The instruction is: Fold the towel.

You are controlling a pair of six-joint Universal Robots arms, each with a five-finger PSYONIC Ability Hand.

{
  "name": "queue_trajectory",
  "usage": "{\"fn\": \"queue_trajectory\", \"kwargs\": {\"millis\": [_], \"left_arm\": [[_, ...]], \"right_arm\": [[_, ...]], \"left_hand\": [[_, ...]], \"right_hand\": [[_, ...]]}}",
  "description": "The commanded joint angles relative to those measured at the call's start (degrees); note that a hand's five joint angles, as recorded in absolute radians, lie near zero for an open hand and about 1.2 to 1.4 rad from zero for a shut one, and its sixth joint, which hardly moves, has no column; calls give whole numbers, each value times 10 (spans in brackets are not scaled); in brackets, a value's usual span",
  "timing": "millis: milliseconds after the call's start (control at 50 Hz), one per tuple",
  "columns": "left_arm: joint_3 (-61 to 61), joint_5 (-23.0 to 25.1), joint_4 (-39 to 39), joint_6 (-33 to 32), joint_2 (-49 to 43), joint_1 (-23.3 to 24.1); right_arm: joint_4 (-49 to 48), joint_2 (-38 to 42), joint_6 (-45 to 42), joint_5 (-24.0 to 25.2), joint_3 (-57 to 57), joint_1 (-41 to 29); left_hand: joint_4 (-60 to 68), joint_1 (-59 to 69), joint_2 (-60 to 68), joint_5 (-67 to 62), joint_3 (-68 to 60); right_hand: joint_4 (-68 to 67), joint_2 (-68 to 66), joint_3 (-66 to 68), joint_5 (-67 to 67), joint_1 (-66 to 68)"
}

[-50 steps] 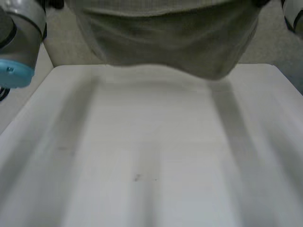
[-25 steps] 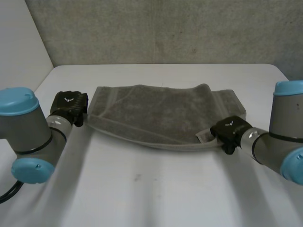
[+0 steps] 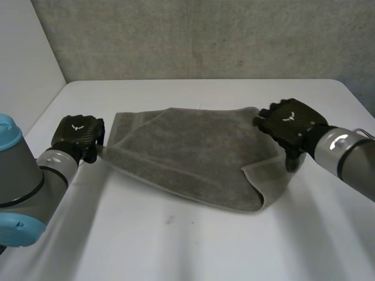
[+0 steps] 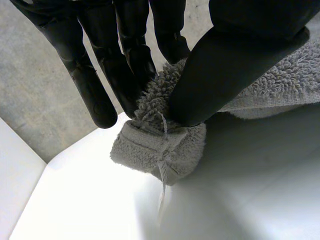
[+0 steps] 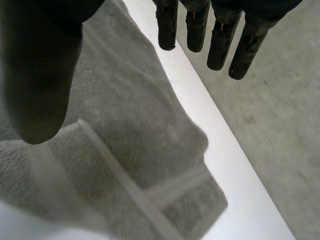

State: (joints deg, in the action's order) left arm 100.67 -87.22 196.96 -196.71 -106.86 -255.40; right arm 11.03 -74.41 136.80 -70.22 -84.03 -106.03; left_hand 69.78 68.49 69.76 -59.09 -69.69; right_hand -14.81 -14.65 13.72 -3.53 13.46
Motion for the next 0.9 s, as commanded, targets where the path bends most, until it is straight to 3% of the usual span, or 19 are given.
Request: {"fn": "queue_trajectory", "kwargs": {"millis": [20,160,340,520,900], "left_arm": [[1,-1,1,1,-2,-4],[4,-1,3,1,-2,-4],[3,-1,4,1,-3,-7],[3,-1,4,1,-5,-7],[5,-1,4,3,-5,-8]], "right_arm": [[49,128,-103,53,108,-12],[87,217,-187,53,179,-16],[90,288,-244,61,217,-16],[88,300,-247,97,214,-16],[88,298,-248,96,189,-5]], "left_hand": [[102,115,102,-109,-103],[102,115,102,-109,-103],[102,115,102,-109,-103],[102,115,102,-109,-103],[102,115,102,-109,-103]], "right_hand": [[-22,-23,33,-34,35],[-126,-127,137,-139,139],[-133,-134,144,-145,146],[-128,-129,139,-140,141],[-240,-242,251,-253,254]]}}
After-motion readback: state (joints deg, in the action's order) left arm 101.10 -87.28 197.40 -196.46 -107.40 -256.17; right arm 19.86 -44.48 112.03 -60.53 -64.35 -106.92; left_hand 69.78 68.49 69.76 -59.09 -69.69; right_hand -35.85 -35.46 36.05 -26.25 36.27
